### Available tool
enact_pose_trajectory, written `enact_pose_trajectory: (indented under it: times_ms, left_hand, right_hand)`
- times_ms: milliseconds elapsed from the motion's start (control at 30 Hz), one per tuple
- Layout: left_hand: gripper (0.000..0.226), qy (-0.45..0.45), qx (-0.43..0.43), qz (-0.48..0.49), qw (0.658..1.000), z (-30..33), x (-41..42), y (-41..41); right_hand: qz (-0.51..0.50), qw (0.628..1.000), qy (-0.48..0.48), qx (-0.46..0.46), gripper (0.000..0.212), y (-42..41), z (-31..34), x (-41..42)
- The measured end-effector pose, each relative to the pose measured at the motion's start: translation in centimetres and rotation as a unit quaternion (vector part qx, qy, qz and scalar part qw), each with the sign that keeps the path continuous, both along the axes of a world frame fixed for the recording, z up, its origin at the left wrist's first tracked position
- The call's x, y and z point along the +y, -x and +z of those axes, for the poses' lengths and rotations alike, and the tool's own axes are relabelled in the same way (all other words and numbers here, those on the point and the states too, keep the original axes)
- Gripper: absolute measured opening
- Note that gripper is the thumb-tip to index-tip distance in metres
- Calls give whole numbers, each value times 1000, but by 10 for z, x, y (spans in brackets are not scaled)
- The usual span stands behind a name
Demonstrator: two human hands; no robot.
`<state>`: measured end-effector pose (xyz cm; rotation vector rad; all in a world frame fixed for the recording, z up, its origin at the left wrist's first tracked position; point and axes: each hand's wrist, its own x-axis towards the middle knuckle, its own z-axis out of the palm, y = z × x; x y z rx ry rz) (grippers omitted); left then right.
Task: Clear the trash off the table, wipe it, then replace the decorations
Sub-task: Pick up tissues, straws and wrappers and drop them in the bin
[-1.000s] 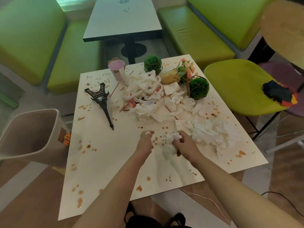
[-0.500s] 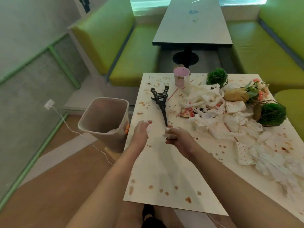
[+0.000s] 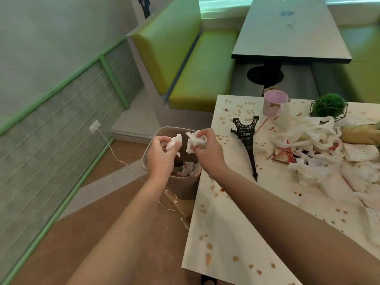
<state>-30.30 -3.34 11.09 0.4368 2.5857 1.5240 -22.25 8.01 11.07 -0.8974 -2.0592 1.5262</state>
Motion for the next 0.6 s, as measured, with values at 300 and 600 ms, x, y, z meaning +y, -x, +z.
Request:
enact_pose_trajectory:
  times_ms: [300, 600]
  left_hand:
    - [57, 316, -35, -76, 945, -28, 14, 29]
    - [23, 160, -12, -183, 970, -19, 70, -50]
  right_hand:
    - [97, 987, -6, -131, 41, 23, -21, 8]
    - [-38, 989, 122, -78, 20, -76, -31, 56]
